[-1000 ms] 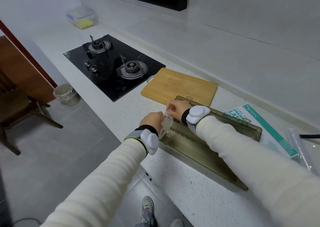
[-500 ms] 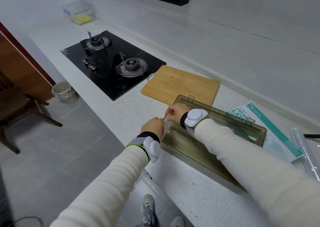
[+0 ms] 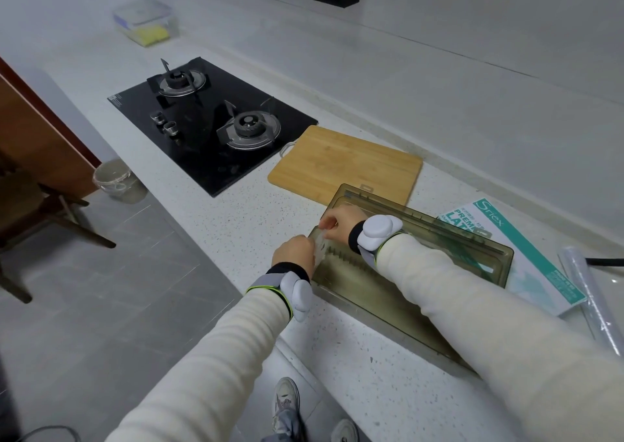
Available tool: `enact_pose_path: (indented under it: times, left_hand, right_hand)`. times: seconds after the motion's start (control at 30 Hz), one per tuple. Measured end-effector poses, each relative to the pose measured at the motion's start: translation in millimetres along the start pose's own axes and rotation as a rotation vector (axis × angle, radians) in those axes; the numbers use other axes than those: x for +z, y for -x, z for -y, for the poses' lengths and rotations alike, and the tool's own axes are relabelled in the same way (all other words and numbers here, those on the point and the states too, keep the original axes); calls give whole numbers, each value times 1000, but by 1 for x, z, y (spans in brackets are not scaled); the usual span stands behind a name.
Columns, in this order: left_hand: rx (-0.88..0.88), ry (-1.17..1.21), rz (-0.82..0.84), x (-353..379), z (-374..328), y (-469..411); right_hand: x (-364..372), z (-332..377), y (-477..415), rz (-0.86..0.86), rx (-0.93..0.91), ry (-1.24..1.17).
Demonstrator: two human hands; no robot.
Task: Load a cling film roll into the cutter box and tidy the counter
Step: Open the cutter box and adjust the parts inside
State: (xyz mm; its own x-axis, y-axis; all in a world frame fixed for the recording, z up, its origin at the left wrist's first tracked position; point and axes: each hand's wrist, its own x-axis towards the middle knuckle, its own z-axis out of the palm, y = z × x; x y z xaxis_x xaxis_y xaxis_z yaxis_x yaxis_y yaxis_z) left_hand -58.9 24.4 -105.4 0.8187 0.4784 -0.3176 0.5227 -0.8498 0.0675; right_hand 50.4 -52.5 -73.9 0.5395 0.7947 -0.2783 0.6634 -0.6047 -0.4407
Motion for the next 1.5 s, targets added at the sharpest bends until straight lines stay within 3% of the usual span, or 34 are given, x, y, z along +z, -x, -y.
enact_pose_path:
  times: [0.97, 1.5]
  left_hand:
    - [-8, 19, -124, -2, 5, 3]
    - [-2, -2, -40, -8, 3, -11]
  right_hand:
    - [0, -3, 11, 44, 164, -35]
    - [0, -5, 6, 28, 182, -35]
